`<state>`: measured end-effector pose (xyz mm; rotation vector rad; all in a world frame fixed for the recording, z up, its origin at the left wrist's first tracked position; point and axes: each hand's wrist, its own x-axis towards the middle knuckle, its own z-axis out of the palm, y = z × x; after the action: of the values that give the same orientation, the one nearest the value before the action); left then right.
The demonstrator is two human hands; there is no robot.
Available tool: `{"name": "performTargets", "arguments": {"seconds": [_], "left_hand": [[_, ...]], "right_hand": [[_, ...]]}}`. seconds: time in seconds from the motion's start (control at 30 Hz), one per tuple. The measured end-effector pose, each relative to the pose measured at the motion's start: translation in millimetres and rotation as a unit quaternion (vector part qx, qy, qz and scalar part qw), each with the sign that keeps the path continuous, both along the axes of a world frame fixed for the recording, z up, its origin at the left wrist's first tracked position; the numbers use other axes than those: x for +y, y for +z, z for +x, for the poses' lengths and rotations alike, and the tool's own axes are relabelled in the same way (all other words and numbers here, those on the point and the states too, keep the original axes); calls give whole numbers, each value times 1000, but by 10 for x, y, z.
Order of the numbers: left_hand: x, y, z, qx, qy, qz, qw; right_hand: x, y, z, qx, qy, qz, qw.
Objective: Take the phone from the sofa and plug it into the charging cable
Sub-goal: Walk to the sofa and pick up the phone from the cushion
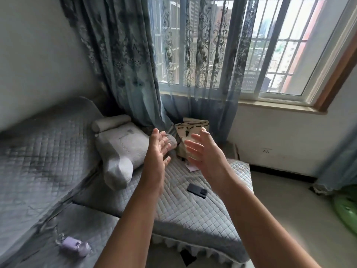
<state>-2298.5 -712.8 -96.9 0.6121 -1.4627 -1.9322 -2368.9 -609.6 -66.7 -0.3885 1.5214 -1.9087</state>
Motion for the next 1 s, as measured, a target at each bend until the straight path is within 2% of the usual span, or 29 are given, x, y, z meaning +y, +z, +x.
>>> {"name": "performTargets", "arguments": {"seconds": [0.23, 0.5, 0.8, 1.0], "left_hand": [[-495, -79, -659, -31, 52, 5, 998], [-706, -249, -1757, -77, 52, -9, 996], [-941, -298, -2490, -73, 26, -2, 997], [-1200, -397, -2997, -76, -23, 19, 997]], "right_hand": [[-540, -202, -785, -39, 39, -17, 998], [-841, -437, -1859, -67, 49, -5, 997], [-1053, -409, -2601, -86, 5, -2, 996], [-1181, -425, -3010, -65, -40, 43, 996]]}}
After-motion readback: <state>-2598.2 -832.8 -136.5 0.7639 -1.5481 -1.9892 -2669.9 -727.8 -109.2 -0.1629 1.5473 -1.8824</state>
